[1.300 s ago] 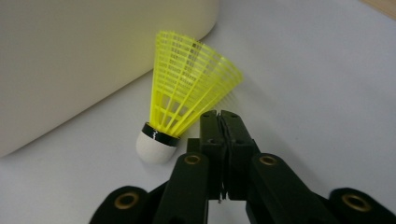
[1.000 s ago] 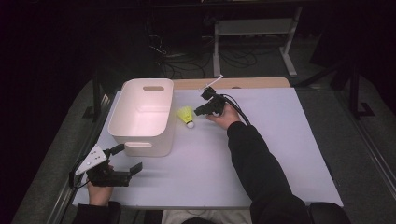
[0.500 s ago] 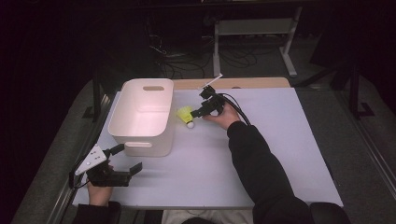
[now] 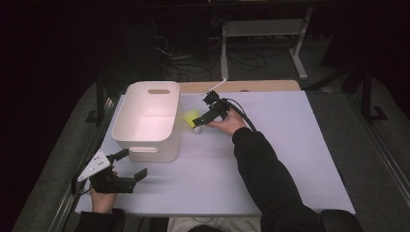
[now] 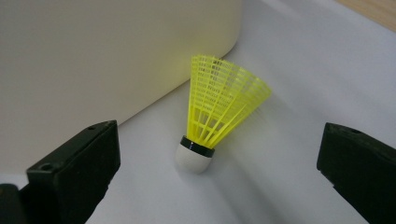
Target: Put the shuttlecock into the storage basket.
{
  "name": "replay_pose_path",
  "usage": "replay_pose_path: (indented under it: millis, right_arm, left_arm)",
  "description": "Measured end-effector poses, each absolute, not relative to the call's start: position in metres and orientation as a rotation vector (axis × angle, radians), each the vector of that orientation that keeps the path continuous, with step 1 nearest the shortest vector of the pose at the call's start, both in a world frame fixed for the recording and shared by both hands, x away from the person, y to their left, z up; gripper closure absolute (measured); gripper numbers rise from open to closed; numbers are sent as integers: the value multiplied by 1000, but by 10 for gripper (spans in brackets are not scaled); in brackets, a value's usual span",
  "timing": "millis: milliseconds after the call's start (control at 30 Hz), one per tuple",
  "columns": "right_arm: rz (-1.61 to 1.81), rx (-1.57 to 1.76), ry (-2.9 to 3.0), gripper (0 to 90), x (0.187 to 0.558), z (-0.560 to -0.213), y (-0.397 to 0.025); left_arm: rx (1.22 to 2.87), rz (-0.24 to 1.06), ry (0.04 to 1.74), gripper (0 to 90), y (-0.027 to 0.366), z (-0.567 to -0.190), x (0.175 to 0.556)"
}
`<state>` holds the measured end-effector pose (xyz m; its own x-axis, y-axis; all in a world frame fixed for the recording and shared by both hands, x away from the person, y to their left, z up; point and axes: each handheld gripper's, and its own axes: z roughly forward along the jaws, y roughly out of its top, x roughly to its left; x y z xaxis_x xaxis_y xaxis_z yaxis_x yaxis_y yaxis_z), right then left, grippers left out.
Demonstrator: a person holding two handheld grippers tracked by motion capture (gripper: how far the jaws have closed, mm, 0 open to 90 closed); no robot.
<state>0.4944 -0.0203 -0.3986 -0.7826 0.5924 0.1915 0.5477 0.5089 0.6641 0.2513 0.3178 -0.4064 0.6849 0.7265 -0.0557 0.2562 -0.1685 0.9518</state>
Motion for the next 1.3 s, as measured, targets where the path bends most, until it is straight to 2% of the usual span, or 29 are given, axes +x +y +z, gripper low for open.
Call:
replay_pose_path:
  millis: [733,1300]
  right_arm:
    - [1085,1041,2757,3,493,-423,-2]
    - [1065,1092,2732,206,495,-432,7]
  left_arm:
    - [1738,504,790,0,318,-406,251]
    - [1738,504,791,0,318,-406,251]
